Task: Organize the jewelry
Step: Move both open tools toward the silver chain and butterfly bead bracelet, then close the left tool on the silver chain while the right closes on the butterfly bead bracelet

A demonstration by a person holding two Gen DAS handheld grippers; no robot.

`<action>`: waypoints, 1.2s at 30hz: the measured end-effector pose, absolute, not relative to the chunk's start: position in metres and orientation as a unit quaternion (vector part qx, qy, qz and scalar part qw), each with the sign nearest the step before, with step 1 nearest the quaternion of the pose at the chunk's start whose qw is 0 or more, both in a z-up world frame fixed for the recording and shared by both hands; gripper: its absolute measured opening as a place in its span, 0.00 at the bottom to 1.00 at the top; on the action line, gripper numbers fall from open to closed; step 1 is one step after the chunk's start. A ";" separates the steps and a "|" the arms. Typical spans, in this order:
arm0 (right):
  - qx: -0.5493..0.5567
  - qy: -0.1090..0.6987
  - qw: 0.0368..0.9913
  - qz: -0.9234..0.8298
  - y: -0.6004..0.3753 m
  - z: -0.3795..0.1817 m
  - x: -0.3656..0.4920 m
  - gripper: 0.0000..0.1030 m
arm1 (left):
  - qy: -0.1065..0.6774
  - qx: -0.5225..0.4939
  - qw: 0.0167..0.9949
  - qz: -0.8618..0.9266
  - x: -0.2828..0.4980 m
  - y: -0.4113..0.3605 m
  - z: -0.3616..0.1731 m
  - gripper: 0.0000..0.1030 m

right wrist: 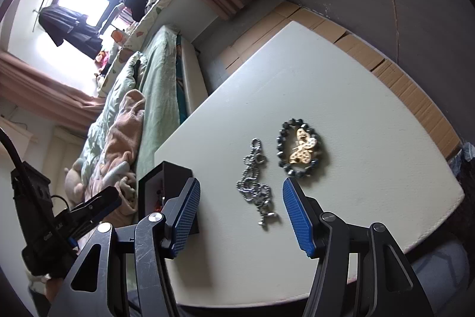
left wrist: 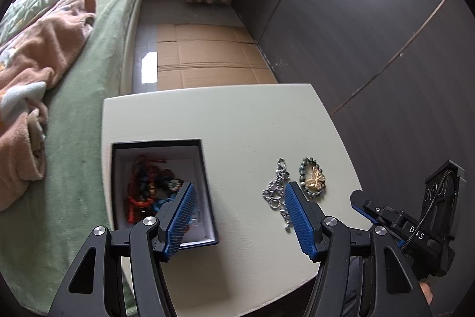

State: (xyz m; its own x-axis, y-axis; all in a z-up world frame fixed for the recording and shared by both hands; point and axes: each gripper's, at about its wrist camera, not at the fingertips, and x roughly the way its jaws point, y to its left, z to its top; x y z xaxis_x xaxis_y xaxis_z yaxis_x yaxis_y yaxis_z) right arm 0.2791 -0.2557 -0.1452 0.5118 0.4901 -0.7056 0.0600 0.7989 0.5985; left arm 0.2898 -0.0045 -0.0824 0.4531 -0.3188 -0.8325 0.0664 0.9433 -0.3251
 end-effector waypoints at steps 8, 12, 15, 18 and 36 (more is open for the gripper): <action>0.294 0.473 0.824 0.109 -0.287 -0.160 0.275 0.57 | 0.529 -0.091 0.834 -0.129 0.303 -0.052 -0.102 0.61; 0.300 0.474 0.822 0.104 -0.299 -0.171 0.276 0.57 | 0.542 -0.071 0.827 -0.131 0.313 -0.074 -0.117 0.61; 0.308 0.475 0.818 0.099 -0.308 -0.179 0.279 0.57 | 0.550 -0.057 0.823 -0.131 0.324 -0.089 -0.129 0.62; 0.312 0.475 0.817 0.094 -0.315 -0.185 0.282 0.57 | 0.560 -0.045 0.817 -0.128 0.334 -0.101 -0.144 0.61; 0.325 0.485 0.807 0.086 -0.324 -0.201 0.286 0.57 | 0.577 0.026 0.807 -0.121 0.340 -0.118 -0.187 0.11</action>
State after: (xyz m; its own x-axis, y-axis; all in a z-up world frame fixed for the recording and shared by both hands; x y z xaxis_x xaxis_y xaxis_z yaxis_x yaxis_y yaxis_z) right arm 0.2864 -0.3245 -0.2013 0.5143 0.4542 -0.7275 0.1757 0.7744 0.6078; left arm 0.3396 -0.1181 -0.1868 0.3050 -0.1650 -0.9379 0.2247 0.9695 -0.0975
